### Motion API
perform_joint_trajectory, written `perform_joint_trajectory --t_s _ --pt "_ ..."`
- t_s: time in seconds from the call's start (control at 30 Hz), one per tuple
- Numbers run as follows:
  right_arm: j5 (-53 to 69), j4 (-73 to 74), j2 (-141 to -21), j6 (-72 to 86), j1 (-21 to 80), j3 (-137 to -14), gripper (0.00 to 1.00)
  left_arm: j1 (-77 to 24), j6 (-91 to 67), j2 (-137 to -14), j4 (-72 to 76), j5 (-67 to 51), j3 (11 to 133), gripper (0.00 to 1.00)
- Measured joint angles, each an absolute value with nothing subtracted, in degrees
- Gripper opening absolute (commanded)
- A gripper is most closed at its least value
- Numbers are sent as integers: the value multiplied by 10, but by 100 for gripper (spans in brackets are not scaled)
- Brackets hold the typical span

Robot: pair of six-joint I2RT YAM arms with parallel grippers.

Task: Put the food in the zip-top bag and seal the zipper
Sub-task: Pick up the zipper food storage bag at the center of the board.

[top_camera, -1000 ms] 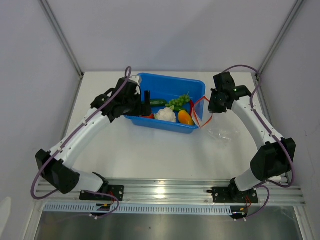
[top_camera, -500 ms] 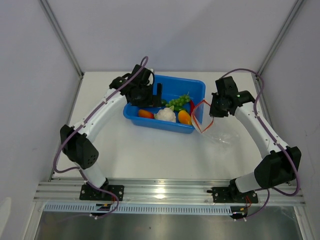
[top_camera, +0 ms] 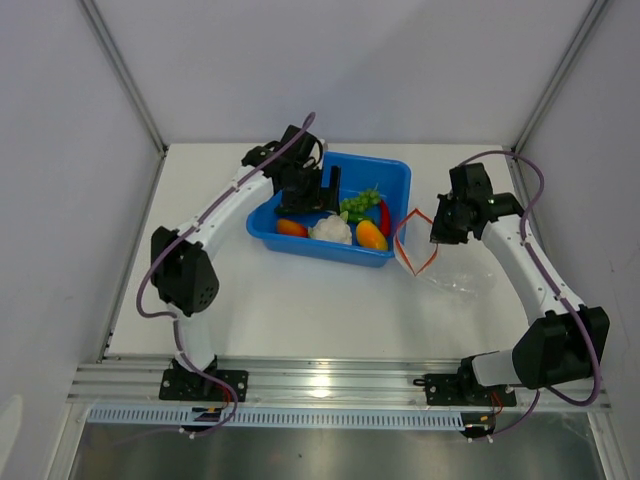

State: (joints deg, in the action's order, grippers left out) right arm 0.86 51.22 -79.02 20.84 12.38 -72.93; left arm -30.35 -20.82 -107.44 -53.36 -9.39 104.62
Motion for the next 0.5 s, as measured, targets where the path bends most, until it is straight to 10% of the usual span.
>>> perform_joint_trajectory --t_s 0.5 --pt "46 505 -769 207 97 -700 0 -303 -205 -1208 -512 -99 1092 99"
